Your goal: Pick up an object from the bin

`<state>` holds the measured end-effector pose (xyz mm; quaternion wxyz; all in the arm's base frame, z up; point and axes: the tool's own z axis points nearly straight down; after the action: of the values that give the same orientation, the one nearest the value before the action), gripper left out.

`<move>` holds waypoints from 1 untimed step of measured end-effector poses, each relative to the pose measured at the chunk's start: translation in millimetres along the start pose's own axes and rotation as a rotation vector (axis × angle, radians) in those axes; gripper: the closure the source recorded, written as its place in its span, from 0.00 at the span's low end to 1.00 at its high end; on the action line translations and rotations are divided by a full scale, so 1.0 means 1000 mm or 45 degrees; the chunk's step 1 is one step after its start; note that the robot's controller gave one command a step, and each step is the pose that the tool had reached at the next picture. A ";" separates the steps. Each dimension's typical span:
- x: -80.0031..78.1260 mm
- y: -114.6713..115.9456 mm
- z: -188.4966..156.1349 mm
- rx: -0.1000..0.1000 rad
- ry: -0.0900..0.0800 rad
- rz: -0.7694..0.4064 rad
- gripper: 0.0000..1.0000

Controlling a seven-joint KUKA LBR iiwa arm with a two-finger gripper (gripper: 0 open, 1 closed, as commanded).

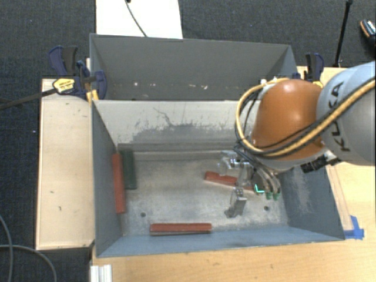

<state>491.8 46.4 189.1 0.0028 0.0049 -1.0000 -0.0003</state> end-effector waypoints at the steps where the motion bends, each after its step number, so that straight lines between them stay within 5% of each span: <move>1: -0.056 -0.062 0.099 0.002 -0.006 0.215 0.00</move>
Offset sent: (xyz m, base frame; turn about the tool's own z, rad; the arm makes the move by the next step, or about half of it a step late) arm 0.0562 -0.0598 -0.0971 0.1722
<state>547.8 -15.5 89.3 0.0003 -0.0795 -0.9968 0.0005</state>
